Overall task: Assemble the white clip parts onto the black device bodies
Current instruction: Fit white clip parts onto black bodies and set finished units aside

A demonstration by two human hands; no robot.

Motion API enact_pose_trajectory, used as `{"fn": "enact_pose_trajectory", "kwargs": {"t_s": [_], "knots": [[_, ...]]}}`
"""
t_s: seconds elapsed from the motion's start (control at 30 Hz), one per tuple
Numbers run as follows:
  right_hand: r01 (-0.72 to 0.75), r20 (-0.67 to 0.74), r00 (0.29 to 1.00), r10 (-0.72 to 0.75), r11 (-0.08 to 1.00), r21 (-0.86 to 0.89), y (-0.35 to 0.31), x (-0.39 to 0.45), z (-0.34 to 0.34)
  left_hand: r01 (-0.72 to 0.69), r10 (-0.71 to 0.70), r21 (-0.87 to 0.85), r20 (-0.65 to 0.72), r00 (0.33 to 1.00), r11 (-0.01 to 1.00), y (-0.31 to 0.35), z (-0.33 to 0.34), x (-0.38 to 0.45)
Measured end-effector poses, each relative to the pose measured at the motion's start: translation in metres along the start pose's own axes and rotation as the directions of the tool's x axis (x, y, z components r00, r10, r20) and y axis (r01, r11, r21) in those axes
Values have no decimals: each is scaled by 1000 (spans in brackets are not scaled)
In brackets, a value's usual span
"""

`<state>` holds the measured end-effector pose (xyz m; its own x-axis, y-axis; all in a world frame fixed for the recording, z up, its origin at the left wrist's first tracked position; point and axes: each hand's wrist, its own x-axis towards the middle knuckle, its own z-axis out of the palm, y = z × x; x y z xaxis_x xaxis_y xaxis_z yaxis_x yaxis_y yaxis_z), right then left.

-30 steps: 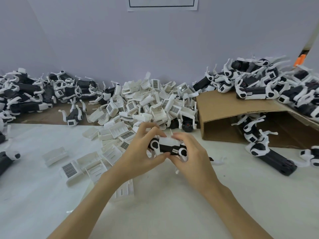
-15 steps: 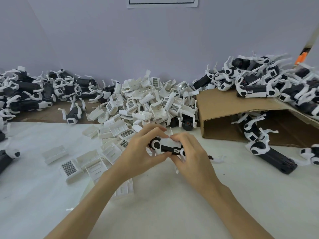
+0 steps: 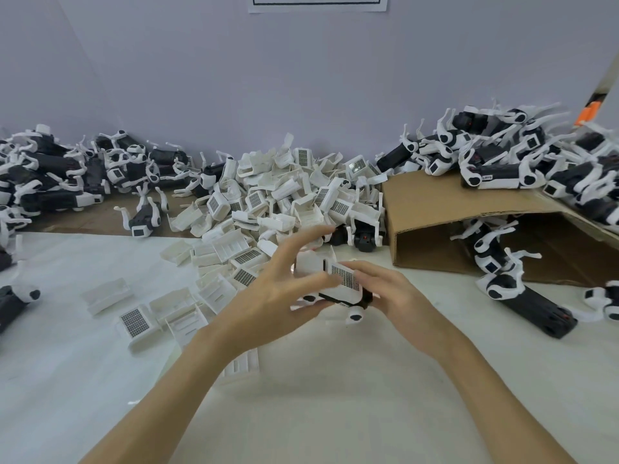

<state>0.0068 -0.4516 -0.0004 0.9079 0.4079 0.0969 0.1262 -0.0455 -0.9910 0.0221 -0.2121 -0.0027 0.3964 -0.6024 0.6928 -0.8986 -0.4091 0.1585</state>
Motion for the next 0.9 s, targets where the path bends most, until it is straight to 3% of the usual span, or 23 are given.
{"fn": "enact_pose_trajectory", "kwargs": {"t_s": [0.1, 0.17, 0.23, 0.3, 0.37, 0.43, 0.6, 0.9], "knots": [[-1, 33, 999, 8, 976, -217, -3, -2, -8, -97, 99, 137, -8, 995, 986, -1, 5, -1], [6, 14, 1000, -2, 952, -306, -1, -4, -10, -47, 52, 189, -23, 998, 981, -3, 6, -1], [25, -97, 993, -63, 937, -348, 0, -4, -4, 103, -103, 99, -2, 995, 990, -5, 5, -1], [103, -203, 952, -228, 867, -488, 2, -3, 5, 308, -308, -97, 21, 951, 946, -3, 3, -2], [186, -197, 904, -380, 764, -618, 4, -2, 12, 432, -436, -172, 19, 900, 885, -3, 3, -2], [210, -168, 882, -440, 687, -696, 6, -1, 16, 489, -493, -176, 22, 870, 855, -4, 3, -3], [199, -203, 862, -464, 679, -707, 7, -1, 21, 464, -471, -309, 55, 880, 830, -2, 0, -2], [225, -204, 869, -450, 728, -647, 6, -1, 25, 408, -423, -227, -22, 906, 884, 1, -5, 0]]}}
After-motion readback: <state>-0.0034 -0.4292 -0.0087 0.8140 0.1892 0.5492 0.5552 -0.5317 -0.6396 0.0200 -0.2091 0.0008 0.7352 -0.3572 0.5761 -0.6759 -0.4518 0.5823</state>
